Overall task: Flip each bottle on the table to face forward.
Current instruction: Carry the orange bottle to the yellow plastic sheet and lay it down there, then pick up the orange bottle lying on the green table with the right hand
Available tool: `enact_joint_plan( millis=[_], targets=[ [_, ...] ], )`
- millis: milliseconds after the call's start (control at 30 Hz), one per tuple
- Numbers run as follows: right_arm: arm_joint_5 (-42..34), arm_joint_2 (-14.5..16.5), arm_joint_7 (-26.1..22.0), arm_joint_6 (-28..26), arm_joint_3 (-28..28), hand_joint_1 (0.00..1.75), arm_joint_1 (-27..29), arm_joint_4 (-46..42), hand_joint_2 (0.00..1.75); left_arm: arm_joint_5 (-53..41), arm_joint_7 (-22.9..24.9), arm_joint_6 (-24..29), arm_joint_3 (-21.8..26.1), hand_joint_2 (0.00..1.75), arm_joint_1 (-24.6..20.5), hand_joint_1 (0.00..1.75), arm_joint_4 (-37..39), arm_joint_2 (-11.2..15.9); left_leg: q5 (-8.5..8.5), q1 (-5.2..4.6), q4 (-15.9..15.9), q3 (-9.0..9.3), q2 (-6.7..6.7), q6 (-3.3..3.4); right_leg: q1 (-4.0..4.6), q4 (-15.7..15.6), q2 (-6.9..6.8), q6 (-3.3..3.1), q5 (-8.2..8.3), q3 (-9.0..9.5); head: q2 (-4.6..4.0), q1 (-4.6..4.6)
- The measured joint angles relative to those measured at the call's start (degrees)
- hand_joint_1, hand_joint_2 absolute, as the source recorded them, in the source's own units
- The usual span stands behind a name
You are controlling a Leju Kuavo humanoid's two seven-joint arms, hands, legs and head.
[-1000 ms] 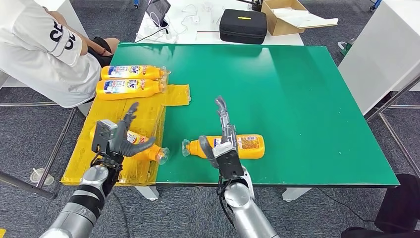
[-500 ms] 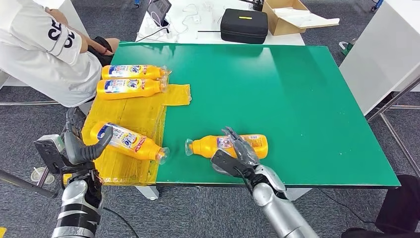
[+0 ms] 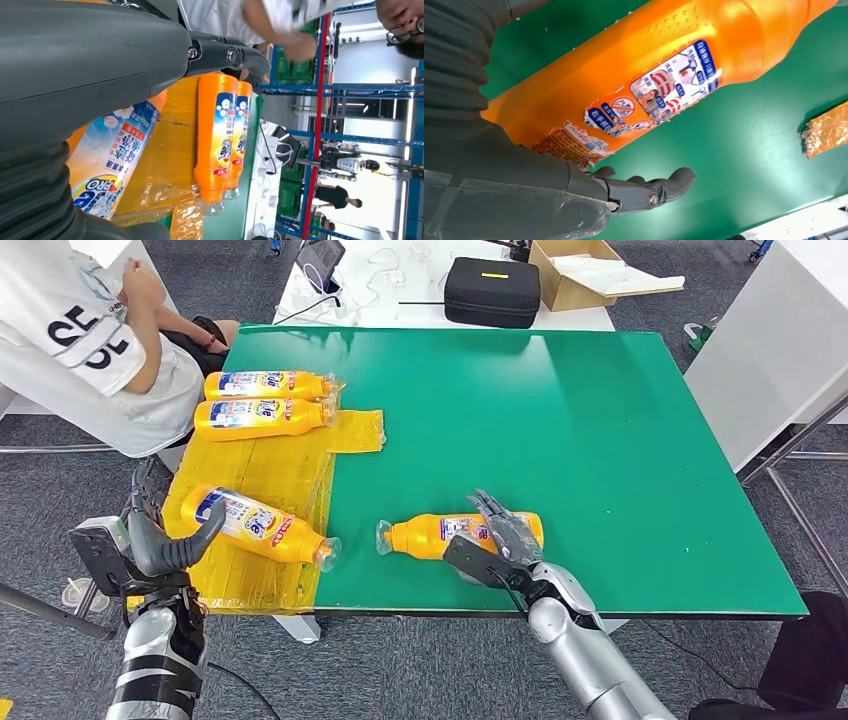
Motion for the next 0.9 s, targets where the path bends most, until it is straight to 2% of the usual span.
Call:
enact_joint_plan(
  millis=[167,300,600,900],
  targets=[
    [0.8,-0.6,-0.9,0.3,0.2,0.0,-1.2,0.6,1.75,-0.2,0.0,-0.8,0.0,1.75,-0.1,0.0,0.3,0.0,0.0,-0.01,0.0,-0.01,0.0,0.0,-0.02,0.0,0.0,0.0,0.0,0.0,0.0,0.0],
    [1.3,-0.9,-0.7,2.9,0.8,0.0,-3.5,2.2,1.75,-0.4,0.0,-1.9,0.0,1.75,-0.5,0.0,1.6,0.0,0.0,-0.01,0.0,-0.02,0.01,0.0,-0.02,0.0,0.01,0.01,0.01,-0.04,0.0,-0.01],
    [2.2,-1.3,0.1,10.8,5.6,0.0,-13.2,13.3,1.75,-0.4,0.0,-3.2,0.0,1.75,-3.1,0.0,7.1,-0.2,0.02,-0.01,0.0,0.0,0.03,0.01,-0.01,0.0,0.02,0.01,0.03,-0.02,0.0,0.0],
    [2.6,-0.8,-0.3,14.2,10.4,0.0,-18.8,21.3,1.75,-0.7,0.0,-3.3,0.0,1.75,-4.7,0.0,11.0,-0.3,0.02,-0.01,0.0,0.02,0.03,0.01,-0.01,0.0,0.02,0.01,0.03,0.01,0.0,0.0]
  ],
)
